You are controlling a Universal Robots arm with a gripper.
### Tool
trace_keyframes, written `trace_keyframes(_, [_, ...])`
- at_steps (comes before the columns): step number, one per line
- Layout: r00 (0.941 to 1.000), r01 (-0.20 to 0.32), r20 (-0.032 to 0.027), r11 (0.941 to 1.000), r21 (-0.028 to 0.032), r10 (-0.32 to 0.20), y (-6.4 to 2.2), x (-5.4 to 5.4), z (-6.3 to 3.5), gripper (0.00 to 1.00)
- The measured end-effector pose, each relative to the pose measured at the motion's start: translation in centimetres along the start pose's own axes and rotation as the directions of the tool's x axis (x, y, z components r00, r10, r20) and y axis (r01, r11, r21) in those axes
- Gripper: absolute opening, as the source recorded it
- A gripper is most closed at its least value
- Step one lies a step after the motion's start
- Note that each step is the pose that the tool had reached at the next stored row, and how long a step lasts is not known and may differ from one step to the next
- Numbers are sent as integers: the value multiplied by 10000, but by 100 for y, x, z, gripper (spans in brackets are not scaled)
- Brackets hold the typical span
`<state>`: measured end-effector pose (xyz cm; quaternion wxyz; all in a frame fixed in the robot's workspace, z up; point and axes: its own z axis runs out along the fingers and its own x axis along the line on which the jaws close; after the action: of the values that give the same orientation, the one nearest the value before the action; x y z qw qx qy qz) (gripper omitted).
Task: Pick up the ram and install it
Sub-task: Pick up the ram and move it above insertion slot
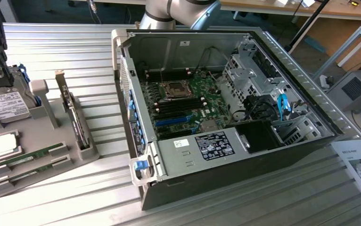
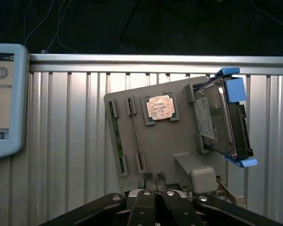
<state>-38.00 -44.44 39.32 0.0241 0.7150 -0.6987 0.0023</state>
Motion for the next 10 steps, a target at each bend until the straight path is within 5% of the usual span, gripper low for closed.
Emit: trace_keyframes(10, [10000, 1, 0, 10000, 13, -1, 2, 0, 0, 11])
